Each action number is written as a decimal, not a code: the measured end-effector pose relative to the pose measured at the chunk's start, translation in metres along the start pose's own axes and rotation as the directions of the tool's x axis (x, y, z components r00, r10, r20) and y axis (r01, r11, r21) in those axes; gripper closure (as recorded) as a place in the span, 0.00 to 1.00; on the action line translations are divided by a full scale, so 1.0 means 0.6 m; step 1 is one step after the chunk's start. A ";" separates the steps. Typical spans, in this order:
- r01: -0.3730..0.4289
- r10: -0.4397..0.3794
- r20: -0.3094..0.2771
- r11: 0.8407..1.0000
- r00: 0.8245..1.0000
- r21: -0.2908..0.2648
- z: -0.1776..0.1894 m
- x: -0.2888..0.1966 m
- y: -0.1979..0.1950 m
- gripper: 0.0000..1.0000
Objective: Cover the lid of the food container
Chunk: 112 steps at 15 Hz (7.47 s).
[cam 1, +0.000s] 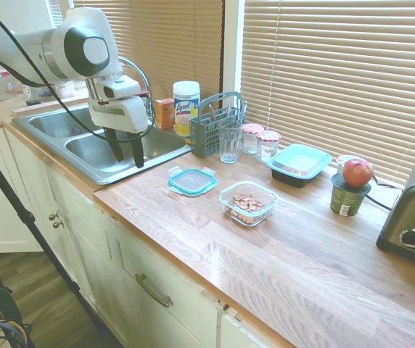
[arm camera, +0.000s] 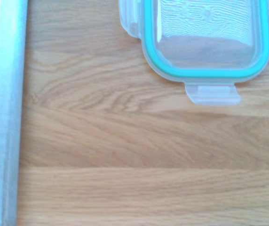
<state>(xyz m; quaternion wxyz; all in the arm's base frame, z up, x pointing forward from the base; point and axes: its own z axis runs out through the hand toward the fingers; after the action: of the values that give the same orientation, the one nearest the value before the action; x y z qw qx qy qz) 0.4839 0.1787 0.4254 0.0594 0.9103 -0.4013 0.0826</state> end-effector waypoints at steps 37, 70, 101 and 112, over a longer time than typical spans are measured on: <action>-0.114 0.094 -0.115 0.978 0.989 -0.177 0.161 0.118 -0.258 0.00; -0.093 0.060 -0.145 0.967 0.988 -0.237 0.204 0.136 -0.248 1.00; -0.080 0.072 -0.089 0.993 0.993 -0.082 -0.025 0.220 -0.112 1.00; -0.105 0.102 -0.073 0.993 0.992 -0.045 -0.063 0.331 -0.045 1.00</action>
<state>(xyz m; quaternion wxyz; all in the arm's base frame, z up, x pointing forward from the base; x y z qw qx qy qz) 0.6321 0.0604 0.5009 0.0912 0.8830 -0.4476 0.1081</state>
